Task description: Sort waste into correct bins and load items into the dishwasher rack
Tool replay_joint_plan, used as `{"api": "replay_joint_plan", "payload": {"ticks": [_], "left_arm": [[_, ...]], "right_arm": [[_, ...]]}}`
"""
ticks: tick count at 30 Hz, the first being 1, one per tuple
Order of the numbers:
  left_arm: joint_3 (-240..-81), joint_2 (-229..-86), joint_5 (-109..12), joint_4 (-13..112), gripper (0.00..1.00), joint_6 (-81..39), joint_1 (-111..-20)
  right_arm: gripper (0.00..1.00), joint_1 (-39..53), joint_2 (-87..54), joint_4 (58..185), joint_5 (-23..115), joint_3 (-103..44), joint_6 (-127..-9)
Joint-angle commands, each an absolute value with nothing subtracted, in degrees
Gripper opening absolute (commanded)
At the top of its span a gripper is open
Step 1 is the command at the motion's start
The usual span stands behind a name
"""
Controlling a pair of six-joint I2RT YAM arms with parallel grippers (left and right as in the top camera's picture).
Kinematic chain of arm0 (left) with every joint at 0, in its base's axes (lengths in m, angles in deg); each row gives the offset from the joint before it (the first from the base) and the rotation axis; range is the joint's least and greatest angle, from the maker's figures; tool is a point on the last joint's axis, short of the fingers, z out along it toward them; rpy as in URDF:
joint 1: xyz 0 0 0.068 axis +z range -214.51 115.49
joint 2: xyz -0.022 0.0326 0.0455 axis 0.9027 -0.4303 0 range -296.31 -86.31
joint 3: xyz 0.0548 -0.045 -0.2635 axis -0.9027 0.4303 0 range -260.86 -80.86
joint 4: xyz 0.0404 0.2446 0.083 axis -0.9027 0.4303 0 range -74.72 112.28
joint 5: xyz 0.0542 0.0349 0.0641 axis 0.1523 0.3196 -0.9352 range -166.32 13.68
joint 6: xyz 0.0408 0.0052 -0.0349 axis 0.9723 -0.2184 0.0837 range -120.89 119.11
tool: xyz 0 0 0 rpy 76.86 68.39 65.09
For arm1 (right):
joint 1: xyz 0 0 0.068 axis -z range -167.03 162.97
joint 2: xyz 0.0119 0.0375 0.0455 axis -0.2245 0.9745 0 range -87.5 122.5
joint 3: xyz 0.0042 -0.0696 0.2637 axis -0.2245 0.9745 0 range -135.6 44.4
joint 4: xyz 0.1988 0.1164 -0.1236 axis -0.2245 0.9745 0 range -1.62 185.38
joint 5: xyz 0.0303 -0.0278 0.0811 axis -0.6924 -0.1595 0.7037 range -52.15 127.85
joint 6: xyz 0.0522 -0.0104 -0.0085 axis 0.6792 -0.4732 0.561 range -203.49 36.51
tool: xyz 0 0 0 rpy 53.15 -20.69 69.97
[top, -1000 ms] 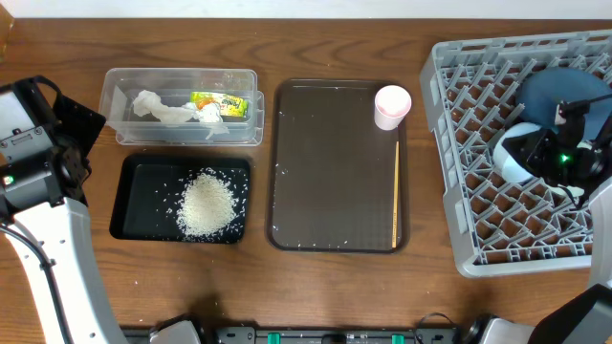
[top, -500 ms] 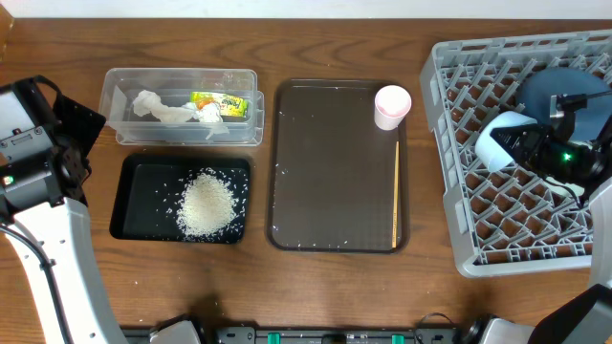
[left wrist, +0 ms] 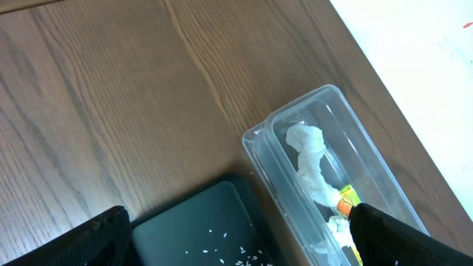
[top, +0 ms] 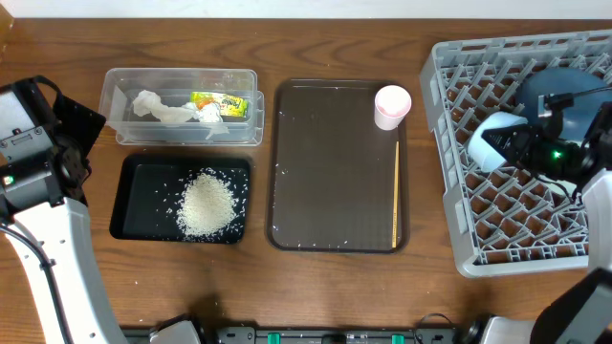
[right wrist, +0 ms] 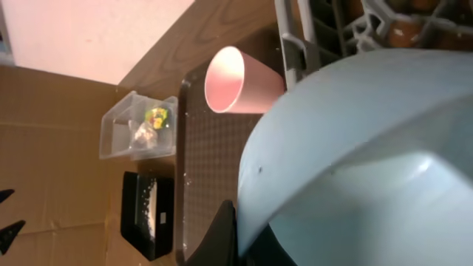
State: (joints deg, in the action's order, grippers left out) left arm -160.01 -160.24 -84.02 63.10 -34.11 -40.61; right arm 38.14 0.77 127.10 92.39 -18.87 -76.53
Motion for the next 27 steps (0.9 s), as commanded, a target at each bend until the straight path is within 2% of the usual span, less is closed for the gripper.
{"api": "replay_joint_plan", "payload": {"ticks": [1, 10, 20, 24, 27], "left_arm": [[-160.58, -160.46, -84.53, 63.25, 0.96, -34.41, -40.35], [-160.58, -160.46, -84.53, 63.25, 0.96, -34.41, -40.37], [-160.58, -160.46, -84.53, 63.25, 0.96, -34.41, -40.37], [-160.58, -160.46, -84.53, 63.25, 0.96, -34.41, -40.37], [-160.58, -160.46, -84.53, 63.25, 0.96, -34.41, -40.37]], "right_arm": [[0.01, 37.75, 3.67, 127.29, 90.82, -18.47, -78.43], [0.01, 37.79, 5.40, 124.26, 99.28, -18.49, -80.07], [0.01, 38.38, 5.40, 128.30, 82.62, -18.49, -79.04], [0.01, 39.74, 5.40, 129.28, 81.33, -18.52, -79.02], [0.05, 41.07, 5.40, 130.35, 81.31, -18.56, -79.02]]}}
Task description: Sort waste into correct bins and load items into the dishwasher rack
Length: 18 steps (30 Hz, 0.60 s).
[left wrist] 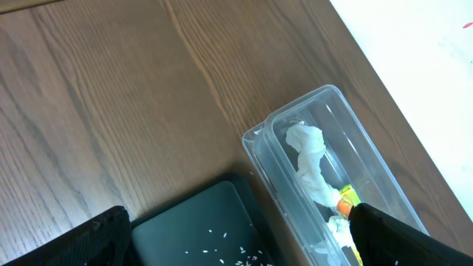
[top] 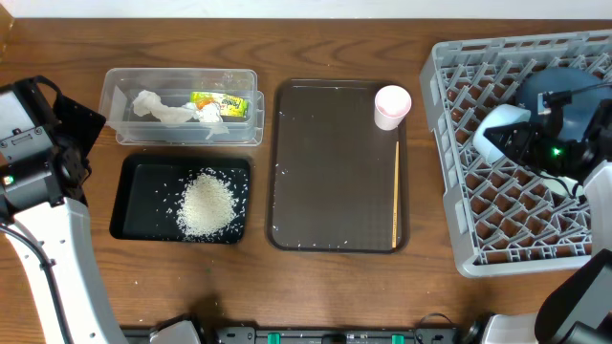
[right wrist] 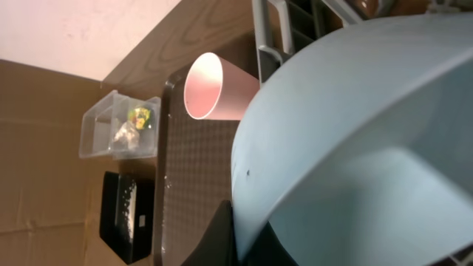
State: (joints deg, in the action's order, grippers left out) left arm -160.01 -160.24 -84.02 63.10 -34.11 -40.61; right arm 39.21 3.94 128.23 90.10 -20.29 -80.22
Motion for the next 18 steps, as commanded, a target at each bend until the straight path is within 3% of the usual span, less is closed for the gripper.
{"api": "replay_joint_plan", "payload": {"ticks": [1, 5, 15, 18], "left_arm": [[-160.58, -160.46, -84.53, 63.25, 0.96, -34.41, -40.37], [-160.58, -160.46, -84.53, 63.25, 0.96, -34.41, -40.37], [-160.58, -160.46, -84.53, 63.25, 0.96, -34.41, -40.35], [-160.58, -160.46, -84.53, 63.25, 0.96, -34.41, -40.35]], "right_arm": [[0.07, 41.53, 5.40, 130.90, 81.29, -18.58, -79.04], [0.16, 43.19, 5.38, 133.26, 80.83, -18.65, -79.09], [0.27, 45.62, 2.93, 141.79, 75.63, -22.67, -80.77], [0.36, 45.68, -0.44, 145.44, 71.06, -25.20, -78.63]]}}
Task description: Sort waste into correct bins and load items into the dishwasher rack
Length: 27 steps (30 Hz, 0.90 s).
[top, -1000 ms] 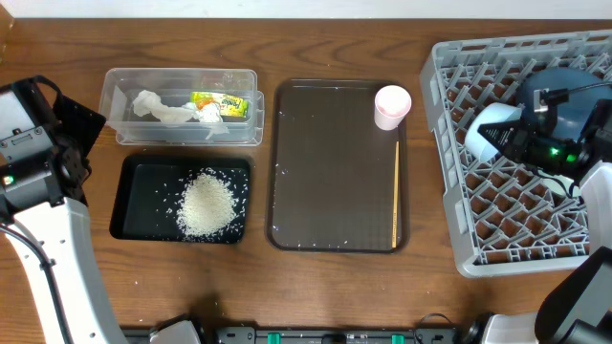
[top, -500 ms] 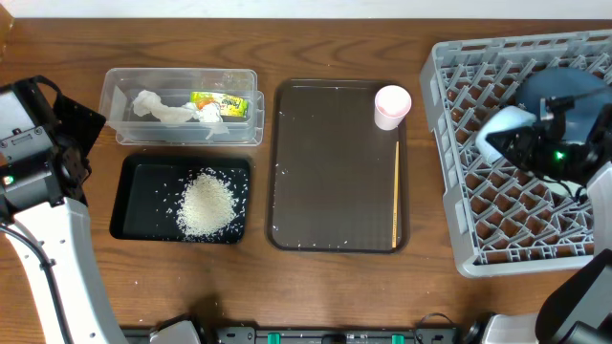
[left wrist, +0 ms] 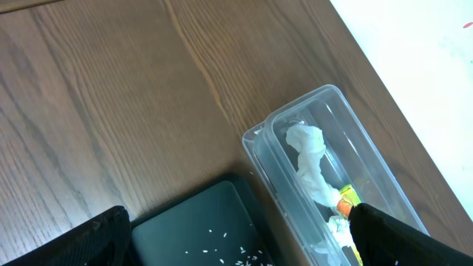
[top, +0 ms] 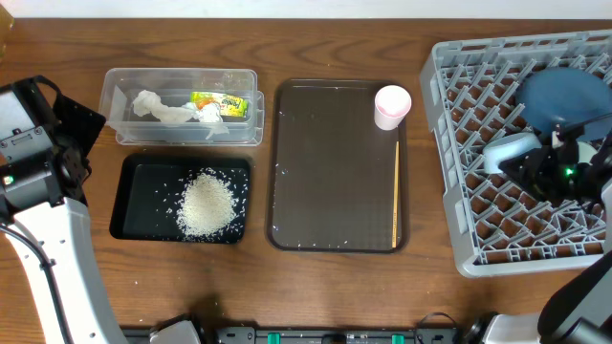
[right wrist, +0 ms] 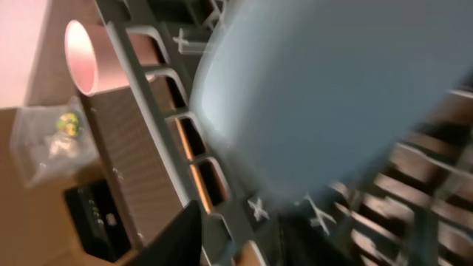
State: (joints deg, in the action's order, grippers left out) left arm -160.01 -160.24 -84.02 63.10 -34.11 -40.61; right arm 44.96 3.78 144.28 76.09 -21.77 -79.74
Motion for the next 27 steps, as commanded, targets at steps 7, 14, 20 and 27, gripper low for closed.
{"api": "replay_joint_plan", "payload": {"ticks": [7, 14, 20, 27], "left_arm": [[-160.58, -160.46, -84.53, 63.25, 0.96, -34.41, -40.37], [-160.58, -160.46, -84.53, 63.25, 0.96, -34.41, -40.37], [-160.58, -160.46, -84.53, 63.25, 0.96, -34.41, -40.37], [-160.58, -160.46, -84.53, 63.25, 0.96, -34.41, -40.37]], "right_arm": [[0.47, 45.51, -12.13, 150.37, 67.78, -28.15, -75.79], [0.42, 45.51, -20.00, 151.18, 61.62, -28.07, -75.74], [0.01, 45.48, -17.55, 146.27, 59.72, -26.17, -73.60], [0.01, 42.18, -9.51, 138.33, 59.41, -25.53, -70.67]]}}
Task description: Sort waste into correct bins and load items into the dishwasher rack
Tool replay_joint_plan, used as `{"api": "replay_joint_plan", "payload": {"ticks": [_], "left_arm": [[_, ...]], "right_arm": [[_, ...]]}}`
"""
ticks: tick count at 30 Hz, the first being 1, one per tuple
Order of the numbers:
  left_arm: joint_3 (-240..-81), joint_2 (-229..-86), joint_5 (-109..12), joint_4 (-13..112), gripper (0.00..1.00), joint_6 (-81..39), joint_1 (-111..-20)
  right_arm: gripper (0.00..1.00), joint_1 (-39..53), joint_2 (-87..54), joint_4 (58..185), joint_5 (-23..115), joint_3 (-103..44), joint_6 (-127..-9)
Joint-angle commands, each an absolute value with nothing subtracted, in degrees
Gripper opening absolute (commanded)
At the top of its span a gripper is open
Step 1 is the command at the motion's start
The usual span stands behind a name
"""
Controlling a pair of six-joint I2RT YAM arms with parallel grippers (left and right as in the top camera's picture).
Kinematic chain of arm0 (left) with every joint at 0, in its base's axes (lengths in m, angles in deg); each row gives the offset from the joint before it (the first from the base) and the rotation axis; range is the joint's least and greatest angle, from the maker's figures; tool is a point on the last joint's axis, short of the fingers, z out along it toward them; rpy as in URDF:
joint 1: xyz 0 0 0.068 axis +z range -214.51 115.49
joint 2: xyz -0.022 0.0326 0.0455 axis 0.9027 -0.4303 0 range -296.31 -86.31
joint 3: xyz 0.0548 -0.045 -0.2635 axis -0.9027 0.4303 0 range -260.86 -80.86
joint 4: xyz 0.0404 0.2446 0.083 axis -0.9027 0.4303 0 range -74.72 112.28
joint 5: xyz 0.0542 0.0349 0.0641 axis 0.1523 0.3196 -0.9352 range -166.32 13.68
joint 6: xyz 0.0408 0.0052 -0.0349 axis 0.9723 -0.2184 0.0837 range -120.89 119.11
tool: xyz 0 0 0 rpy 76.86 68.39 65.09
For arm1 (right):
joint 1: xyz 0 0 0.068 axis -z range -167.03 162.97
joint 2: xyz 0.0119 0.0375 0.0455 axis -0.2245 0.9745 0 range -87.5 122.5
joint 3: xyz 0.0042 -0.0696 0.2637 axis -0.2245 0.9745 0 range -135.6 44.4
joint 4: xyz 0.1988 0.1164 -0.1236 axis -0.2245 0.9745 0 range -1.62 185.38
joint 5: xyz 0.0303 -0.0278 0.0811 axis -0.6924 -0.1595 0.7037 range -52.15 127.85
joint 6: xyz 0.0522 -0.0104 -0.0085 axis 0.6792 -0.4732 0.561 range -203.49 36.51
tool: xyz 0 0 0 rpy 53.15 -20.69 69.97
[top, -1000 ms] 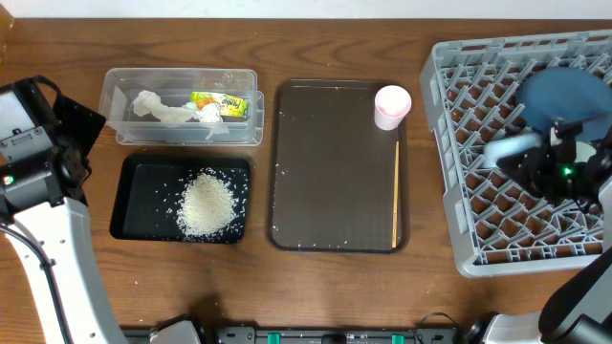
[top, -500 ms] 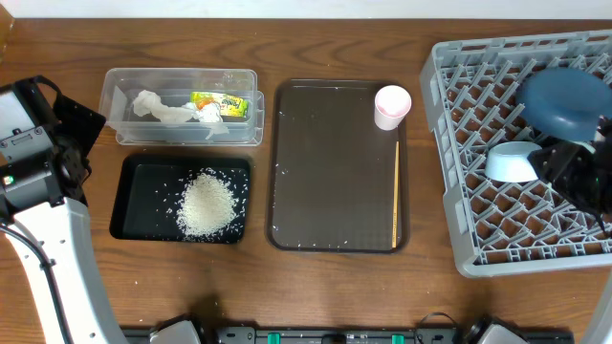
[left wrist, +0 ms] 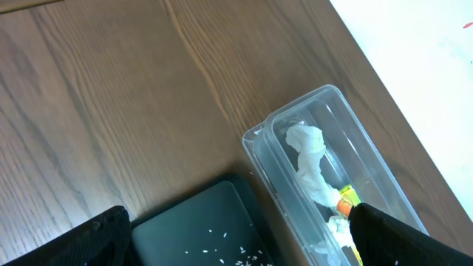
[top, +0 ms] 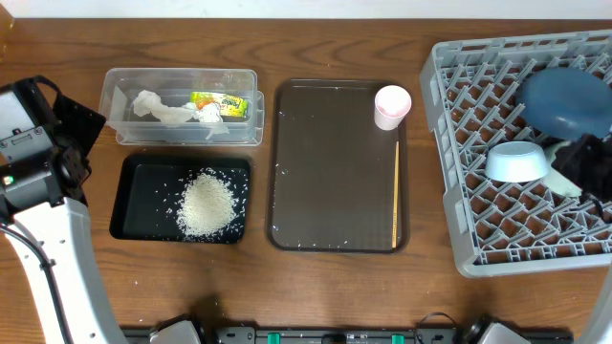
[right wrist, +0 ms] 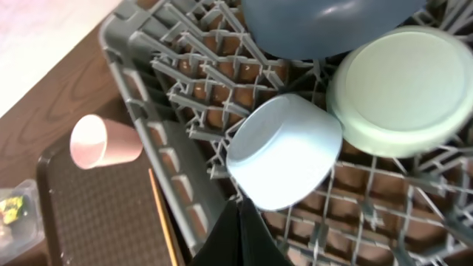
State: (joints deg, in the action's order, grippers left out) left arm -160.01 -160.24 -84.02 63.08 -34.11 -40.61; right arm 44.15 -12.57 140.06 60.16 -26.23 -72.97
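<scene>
An upturned light blue bowl [top: 517, 161] [right wrist: 284, 151] rests in the grey dishwasher rack [top: 459, 124], beside a dark blue plate [top: 564, 100] [right wrist: 325, 22] and a pale green dish [right wrist: 403, 92]. My right gripper [top: 566, 158] [right wrist: 240, 233] sits just right of the bowl, fingers shut with nothing between them. A pink cup [top: 392, 105] [right wrist: 103, 140] and a chopstick [top: 397, 191] [right wrist: 162, 214] remain on the brown tray [top: 325, 172]. My left gripper [left wrist: 236, 251] hangs open over the far-left bins, empty.
A clear bin [top: 182, 129] [left wrist: 325, 170] holds a tissue and a wrapper. In front of it a black bin [top: 129, 201] [left wrist: 214, 222] holds rice. The rack fills the table's right side.
The light blue bowl now lies upside down in the rack, free of my right gripper, which has drawn back to the right and is shut on nothing. The left arm is unchanged.
My right gripper held the light blue bowl above the rack's left part, near the dark blue plate. It then stood a little further right, then lower in the rack's middle. Now the bowl rests there, released. The left arm stayed still throughout.
</scene>
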Motion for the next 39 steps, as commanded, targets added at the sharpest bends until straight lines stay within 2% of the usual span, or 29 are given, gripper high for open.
{"api": "replay_joint_plan", "payload": {"ticks": [1, 7, 18, 29, 39], "left_arm": [[-160.58, -160.46, -84.53, 63.25, 0.96, -34.41, -40.35], [-160.58, -160.46, -84.53, 63.25, 0.96, -34.41, -40.37], [-160.58, -160.46, -84.53, 63.25, 0.96, -34.41, -40.37], [-160.58, -160.46, -84.53, 63.25, 0.96, -34.41, -40.35], [-160.58, -160.46, -84.53, 63.25, 0.96, -34.41, -40.37]], "right_arm": [[0.01, 41.35, -8.13, 137.17, 58.56, -25.51, -69.99], [0.01, 37.51, -1.29, 133.39, 51.11, -25.51, -67.79], [0.01, 36.89, 5.58, 132.82, 49.82, -25.51, -67.81], [0.01, 36.94, 3.72, 138.57, 48.53, -26.27, -64.68], [0.01, 35.15, -6.97, 143.71, 48.86, -26.27, -64.22]]}}
